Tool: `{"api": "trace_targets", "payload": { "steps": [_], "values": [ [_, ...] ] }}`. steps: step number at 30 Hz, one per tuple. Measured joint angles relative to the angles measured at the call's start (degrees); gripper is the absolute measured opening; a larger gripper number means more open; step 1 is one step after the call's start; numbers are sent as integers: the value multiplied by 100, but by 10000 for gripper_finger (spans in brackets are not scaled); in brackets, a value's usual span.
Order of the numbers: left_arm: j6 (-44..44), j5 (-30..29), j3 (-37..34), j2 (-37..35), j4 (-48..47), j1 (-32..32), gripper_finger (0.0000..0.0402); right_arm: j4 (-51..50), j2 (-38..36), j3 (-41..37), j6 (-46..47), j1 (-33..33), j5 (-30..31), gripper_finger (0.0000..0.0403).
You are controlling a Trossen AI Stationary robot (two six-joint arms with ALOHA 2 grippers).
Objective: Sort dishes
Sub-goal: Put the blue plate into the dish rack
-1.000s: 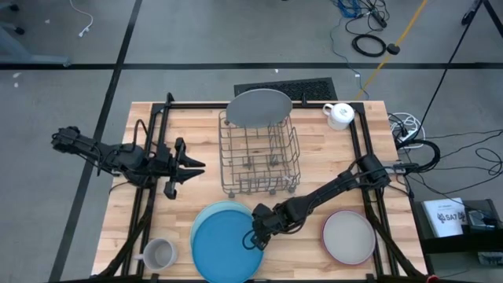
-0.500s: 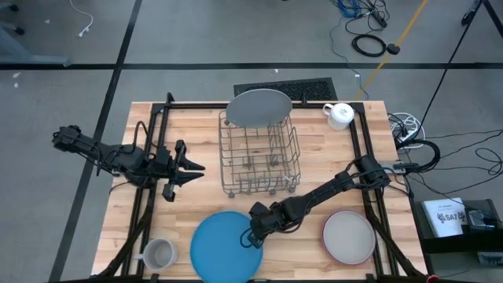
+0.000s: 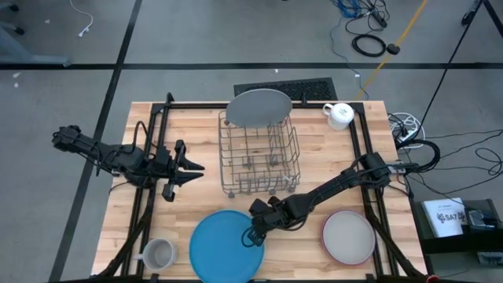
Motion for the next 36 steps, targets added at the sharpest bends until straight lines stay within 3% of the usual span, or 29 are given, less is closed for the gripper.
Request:
{"api": "trace_targets", "payload": {
  "steps": [13,26,36],
  "values": [
    [-2,-2,0,0,-16,0,87,-134,-89,0,-53,11,153,28],
    [-4,-4,0,0,-15,0,87,-65,-98,0,-536,9,481,110],
    [-8,-7,0,0,-15,0,87,222,20,2,-1110,-155,700,121]
  ]
}}
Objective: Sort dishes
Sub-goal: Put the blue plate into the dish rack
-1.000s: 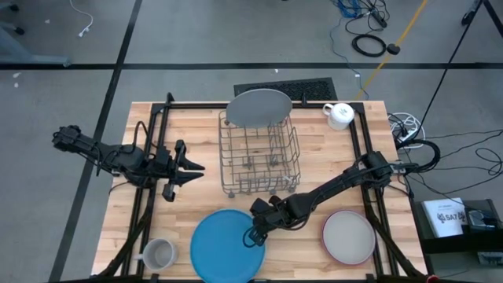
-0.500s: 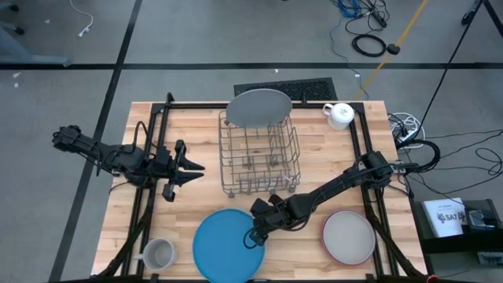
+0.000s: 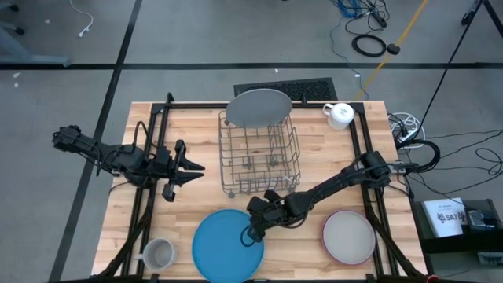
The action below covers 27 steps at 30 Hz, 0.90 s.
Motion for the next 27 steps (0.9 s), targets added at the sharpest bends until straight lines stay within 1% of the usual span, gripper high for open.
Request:
{"api": "trace_targets", "payload": {
  "steps": [6,10,14,17,21,25,27],
  "values": [
    [-1,0,0,0,3,0,87,123,82,7,-328,-142,16,121],
    [-1,0,0,0,2,0,87,141,110,0,-524,-194,-252,121],
    [1,0,0,0,1,0,87,145,110,2,-564,-203,-301,121],
    [-1,0,0,0,0,0,87,189,155,4,-588,-210,-528,122],
    [0,0,0,0,1,-1,87,258,265,4,-525,-212,-697,141],
    [-1,0,0,0,0,-3,87,286,343,4,-427,-211,-606,174],
    [-1,0,0,0,2,-4,87,243,346,2,-413,-212,-580,182]
  ]
}}
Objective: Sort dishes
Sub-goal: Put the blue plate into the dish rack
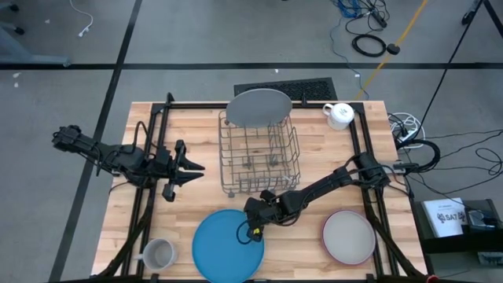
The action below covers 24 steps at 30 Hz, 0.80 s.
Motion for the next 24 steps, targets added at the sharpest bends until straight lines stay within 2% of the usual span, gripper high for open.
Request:
{"api": "trace_targets", "payload": {
  "steps": [3,11,18,24],
  "values": [
    [0,0,0,0,-2,0,87,30,0,2,-69,0,19,172],
    [4,0,0,0,-3,0,87,46,81,2,-147,0,16,85],
    [2,0,0,0,-2,0,87,67,124,2,-173,0,17,55],
    [4,0,0,0,-2,0,87,208,122,2,-214,-20,177,10]
  ]
}}
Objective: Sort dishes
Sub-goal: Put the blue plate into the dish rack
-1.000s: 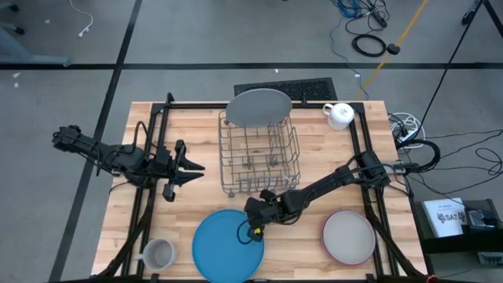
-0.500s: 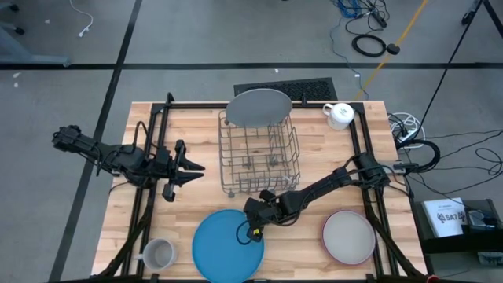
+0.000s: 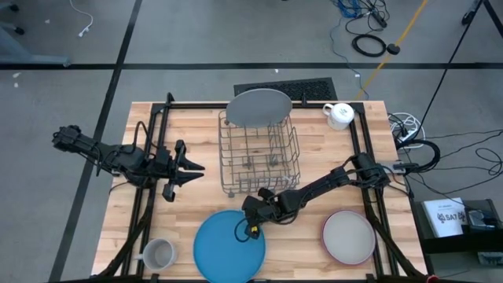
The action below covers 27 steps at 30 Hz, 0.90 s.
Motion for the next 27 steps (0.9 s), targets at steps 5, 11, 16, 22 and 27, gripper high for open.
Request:
{"api": "trace_targets", "payload": {
  "steps": [5,11,16,22,27],
  "values": [
    [0,0,0,0,-2,0,87,-2,-3,0,-62,17,86,8],
    [2,0,0,0,-11,0,87,-52,-24,126,-351,49,237,6],
    [2,0,0,0,-49,0,87,-92,-28,474,-844,56,423,5],
    [2,0,0,0,-86,0,87,-451,-39,860,-1138,58,587,4],
    [3,0,0,0,-90,0,87,-855,-42,1057,-1136,65,597,4]
  ]
}}
